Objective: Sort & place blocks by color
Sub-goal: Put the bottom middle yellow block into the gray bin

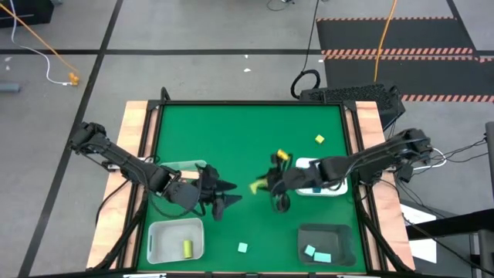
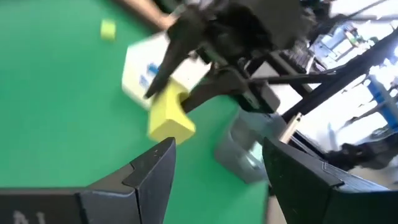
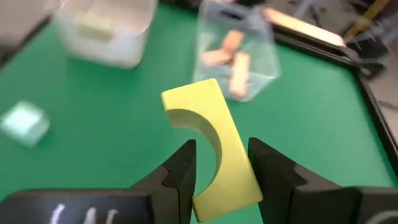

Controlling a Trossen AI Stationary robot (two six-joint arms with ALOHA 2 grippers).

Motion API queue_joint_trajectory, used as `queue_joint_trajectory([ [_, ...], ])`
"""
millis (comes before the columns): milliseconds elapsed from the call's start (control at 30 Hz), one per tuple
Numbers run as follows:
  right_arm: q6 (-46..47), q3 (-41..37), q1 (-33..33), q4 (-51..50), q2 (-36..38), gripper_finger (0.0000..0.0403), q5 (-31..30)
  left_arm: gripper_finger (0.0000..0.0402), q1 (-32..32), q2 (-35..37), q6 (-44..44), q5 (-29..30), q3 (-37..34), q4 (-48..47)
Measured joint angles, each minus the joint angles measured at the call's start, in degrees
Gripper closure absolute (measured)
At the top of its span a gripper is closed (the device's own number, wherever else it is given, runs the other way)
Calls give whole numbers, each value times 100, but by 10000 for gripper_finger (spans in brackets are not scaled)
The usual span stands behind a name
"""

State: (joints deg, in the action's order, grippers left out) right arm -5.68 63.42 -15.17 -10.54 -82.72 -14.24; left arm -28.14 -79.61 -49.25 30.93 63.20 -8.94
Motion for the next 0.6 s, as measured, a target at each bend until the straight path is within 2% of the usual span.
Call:
queue_joint_trajectory([
  [133, 688, 0, 151, 192, 290, 293, -96, 160, 0, 0, 1791, 376, 0, 860],
  [267, 1034, 0, 230, 633, 439, 293, -67, 160, 56, 0, 3271, 422, 0, 1543],
  [467, 1582, 0, 398, 1431, 510, 293, 543, 160, 304, 0, 4150, 435, 0, 1892],
  [600, 1701, 2, 520, 1684, 510, 293, 553, 160, 463, 0, 4504, 434, 1, 1870],
])
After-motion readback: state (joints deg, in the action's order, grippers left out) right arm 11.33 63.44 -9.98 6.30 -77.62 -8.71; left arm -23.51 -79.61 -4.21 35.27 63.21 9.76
